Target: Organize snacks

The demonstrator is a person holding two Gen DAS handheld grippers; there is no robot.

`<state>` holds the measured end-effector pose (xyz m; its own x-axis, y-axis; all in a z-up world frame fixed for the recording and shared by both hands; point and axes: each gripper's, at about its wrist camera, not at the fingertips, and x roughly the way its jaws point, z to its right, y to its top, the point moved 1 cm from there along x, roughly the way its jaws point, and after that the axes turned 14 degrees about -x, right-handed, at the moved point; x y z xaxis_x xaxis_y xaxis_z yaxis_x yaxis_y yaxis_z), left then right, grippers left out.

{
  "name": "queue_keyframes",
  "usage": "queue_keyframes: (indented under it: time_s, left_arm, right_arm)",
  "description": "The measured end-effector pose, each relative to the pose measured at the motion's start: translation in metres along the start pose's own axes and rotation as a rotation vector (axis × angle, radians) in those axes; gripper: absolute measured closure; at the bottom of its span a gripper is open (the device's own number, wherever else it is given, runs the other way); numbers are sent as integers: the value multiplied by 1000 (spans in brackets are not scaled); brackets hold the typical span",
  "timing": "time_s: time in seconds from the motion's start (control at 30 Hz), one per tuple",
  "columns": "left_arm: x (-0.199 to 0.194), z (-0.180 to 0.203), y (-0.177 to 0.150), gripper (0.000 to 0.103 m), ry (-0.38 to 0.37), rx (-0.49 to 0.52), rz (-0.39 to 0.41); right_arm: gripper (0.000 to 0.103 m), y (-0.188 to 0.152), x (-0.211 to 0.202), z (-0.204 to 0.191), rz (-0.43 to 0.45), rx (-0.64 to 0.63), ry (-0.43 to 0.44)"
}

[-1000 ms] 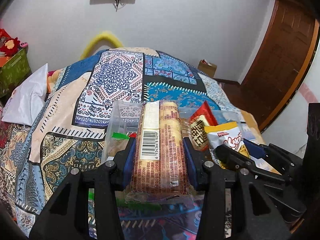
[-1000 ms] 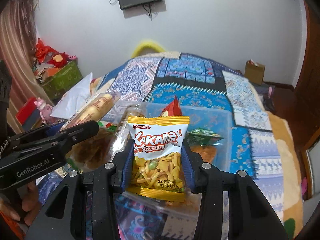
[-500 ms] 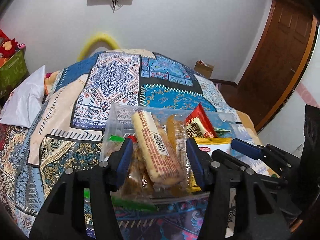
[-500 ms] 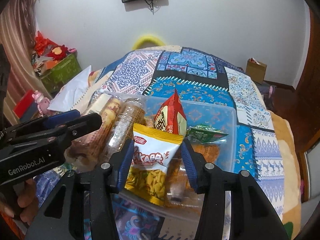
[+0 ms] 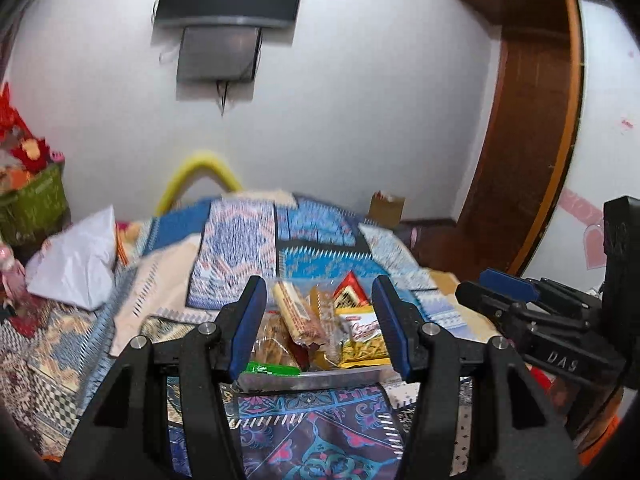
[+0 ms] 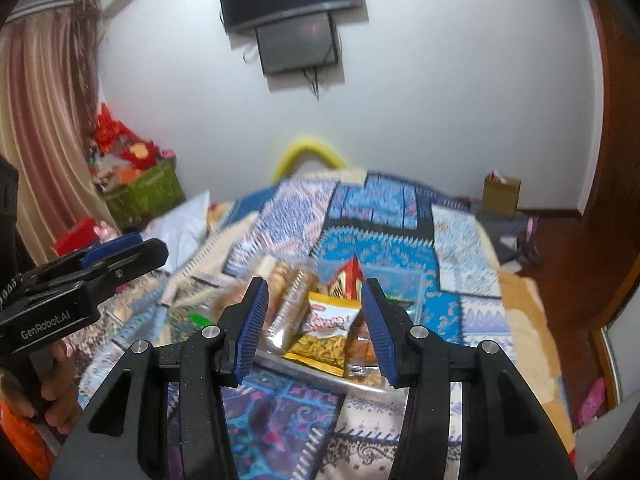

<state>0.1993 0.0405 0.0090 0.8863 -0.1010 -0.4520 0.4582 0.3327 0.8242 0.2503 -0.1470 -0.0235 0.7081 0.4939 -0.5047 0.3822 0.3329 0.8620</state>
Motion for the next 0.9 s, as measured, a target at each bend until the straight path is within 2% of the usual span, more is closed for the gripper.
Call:
queue_keyframes:
  time_s: [0.07, 0.13, 0.2, 0.3, 0.4, 0.53, 0.6, 0.67, 0.9]
  left_arm:
    - [-19, 5, 0, 38, 1, 12, 42]
    - [-37, 9, 0, 36, 1, 21, 80]
    - [-55, 13, -1, 24, 1, 27, 123]
    - [-75, 16, -4, 13, -6, 38, 173]
    - [-88, 18, -6, 4, -12, 35, 190]
    - [-93, 19, -8, 2, -9, 35, 192]
    - [-94, 19, -10, 1, -7, 37, 193]
    - [-95, 17, -13, 1, -8, 37, 190]
    - [-93, 17, -20, 1, -1, 35, 176]
  right_arm:
    - [55, 2, -16, -3, 32, -1, -2]
    - [45, 4, -32, -6, 65, -5, -5]
    - [37, 5, -45, -10, 97, -13, -22]
    - [24, 5, -60, -17, 131, -23, -32]
    - [18, 5, -70, -22, 152, -38, -46]
    - [14, 2, -79, -25, 174, -32, -58]
    - [5, 1, -80, -26, 177, -28, -61]
    - [2, -3, -84, -27, 188, -24, -77]
    - [1, -6, -91, -32, 202, -38, -86]
